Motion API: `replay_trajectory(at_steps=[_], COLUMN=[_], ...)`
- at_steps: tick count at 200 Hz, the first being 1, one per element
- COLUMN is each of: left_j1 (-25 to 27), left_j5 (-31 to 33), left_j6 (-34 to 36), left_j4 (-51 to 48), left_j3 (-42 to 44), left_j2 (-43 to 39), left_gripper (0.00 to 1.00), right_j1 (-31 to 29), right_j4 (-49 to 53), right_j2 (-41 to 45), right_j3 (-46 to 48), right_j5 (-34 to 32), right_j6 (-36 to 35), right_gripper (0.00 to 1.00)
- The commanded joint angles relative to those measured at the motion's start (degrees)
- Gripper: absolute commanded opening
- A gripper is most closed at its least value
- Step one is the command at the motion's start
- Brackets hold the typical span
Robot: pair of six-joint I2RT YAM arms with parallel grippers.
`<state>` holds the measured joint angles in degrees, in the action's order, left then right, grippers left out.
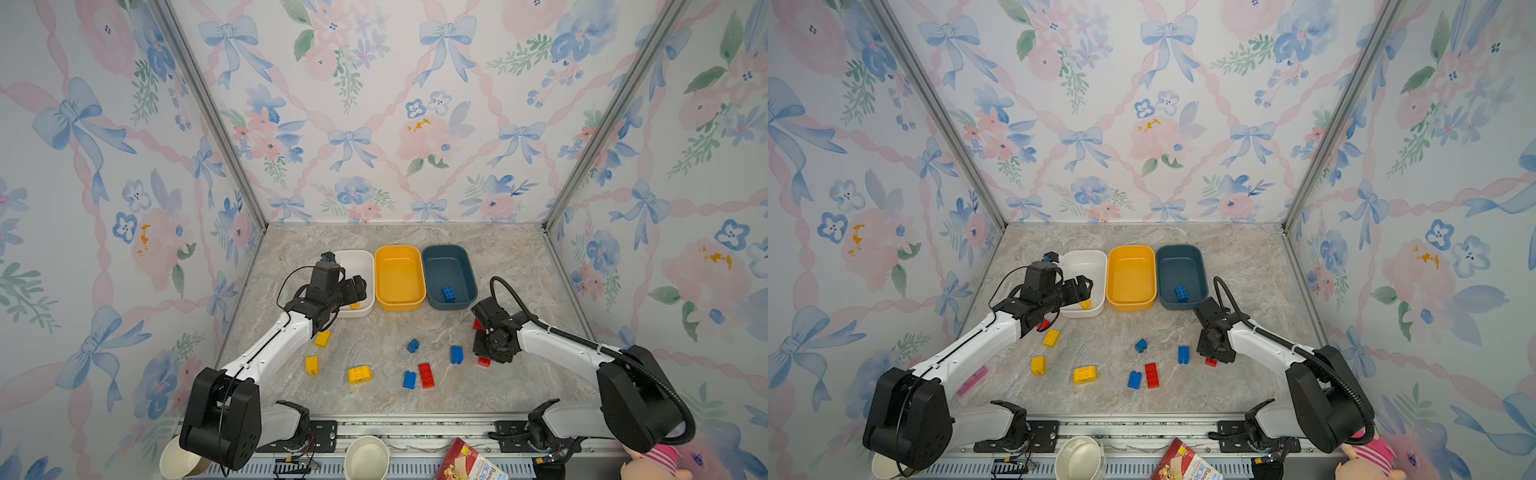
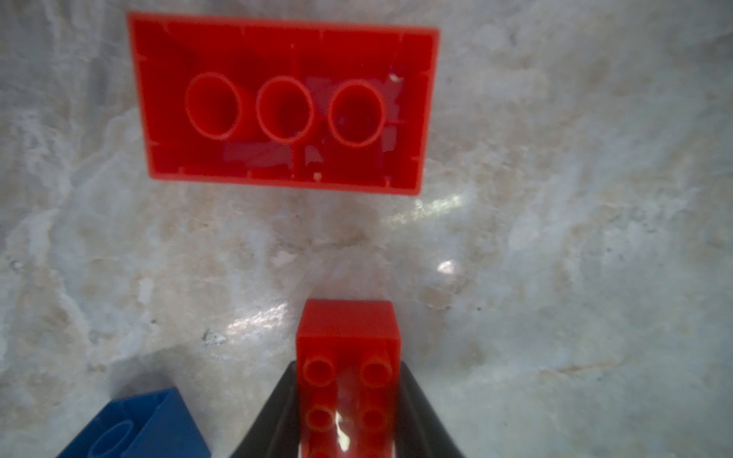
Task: Sort the legos into containers by color
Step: 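Lower the right gripper onto the red 2x4 brick and grasp it, then carry the red brick over the yellow bin with the right gripper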
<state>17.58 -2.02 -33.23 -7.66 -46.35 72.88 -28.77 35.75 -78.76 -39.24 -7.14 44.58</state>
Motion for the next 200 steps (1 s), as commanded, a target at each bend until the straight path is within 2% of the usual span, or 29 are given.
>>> replay_trajectory(at_steps=[1,118,164,200], left_j1=[-0.4,-0.4,-0.5,-0.6], left_j5=[-0.4,-0.3,-0.3,-0.4], left_j6=[-0.3,-0.7,-0.8,-1.1], left_j4=[0.8,1.5,1.5,1.6], left_j3=[1.1,4.2,5.9,6.8], left_j2=[-1.5,-4.1,-5.5,-6.4], left_gripper=[0.89,0.92,0.93,0.94], right_j1=[-0.8,-3.7,-7.1,-9.7], right_j4=[1.2,6.9,8.9,8.6], right_j2=[0.8,5.0,6.1,3.4], right_j3=[-0.9,-6.3,-11.9,-19.1], right_j5=[-1.1,-3.2,-4.5,-5.3], right_j6=[0.1,-1.1,-2.8,-6.2], right_gripper=[0.35,0.31,0.31,0.32])
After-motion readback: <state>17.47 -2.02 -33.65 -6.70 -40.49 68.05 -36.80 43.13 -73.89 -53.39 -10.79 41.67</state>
